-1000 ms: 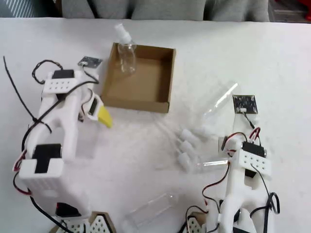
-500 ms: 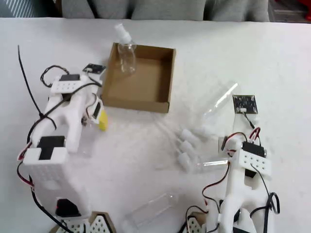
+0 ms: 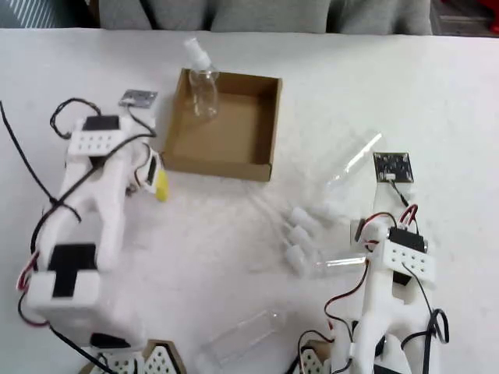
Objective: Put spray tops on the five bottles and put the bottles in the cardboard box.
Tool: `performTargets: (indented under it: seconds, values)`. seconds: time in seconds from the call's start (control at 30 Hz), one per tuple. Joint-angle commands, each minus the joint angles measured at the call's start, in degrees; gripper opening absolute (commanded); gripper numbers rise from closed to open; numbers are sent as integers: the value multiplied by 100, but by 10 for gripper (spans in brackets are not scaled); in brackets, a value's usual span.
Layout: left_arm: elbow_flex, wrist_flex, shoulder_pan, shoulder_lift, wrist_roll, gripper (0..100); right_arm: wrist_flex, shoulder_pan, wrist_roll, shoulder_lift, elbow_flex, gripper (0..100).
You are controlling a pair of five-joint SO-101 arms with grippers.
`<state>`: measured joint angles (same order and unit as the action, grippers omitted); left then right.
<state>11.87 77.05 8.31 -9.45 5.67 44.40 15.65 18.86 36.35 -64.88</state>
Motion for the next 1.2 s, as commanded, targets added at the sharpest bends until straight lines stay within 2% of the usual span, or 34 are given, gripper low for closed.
performTargets:
  seconds: [0.0, 0.13, 0.2, 0.3, 0.47, 0.57, 0.7, 0.8, 0.97, 1.17]
  values:
    - [1011, -791, -189, 1095, -510, 20, -75, -31, 26, 92, 18, 17]
    - [2057, -1829, -40, 1640, -826, 21, 22, -75, 18, 154, 53, 18]
    - [2444, -2207, 110, 1903, -862, 21, 409, -233, 18, 163, 281, 18]
    - [2831, -2567, 303, 2290, -870, 21, 1578, -488, 44, 215, 914, 18]
    - [3138, -2629, 347, 3011, -879, 21, 3099, -1059, 53, 444, 1714, 18]
    - [3332, -2629, 347, 3468, -879, 21, 3108, -1420, 185, 505, 1705, 18]
    - [3552, -2637, 356, 4075, -879, 21, 3354, -2396, 1213, 505, 1574, 19]
    - [3745, -2637, 462, 4514, -879, 21, 3046, -2897, 1073, 497, 1284, 23]
    - [4000, -2646, 567, 5077, -879, 21, 2501, -3240, 949, 488, 703, 146]
    - [4316, -3095, 567, 5314, -879, 21, 1974, -3662, 1002, 488, 255, 77]
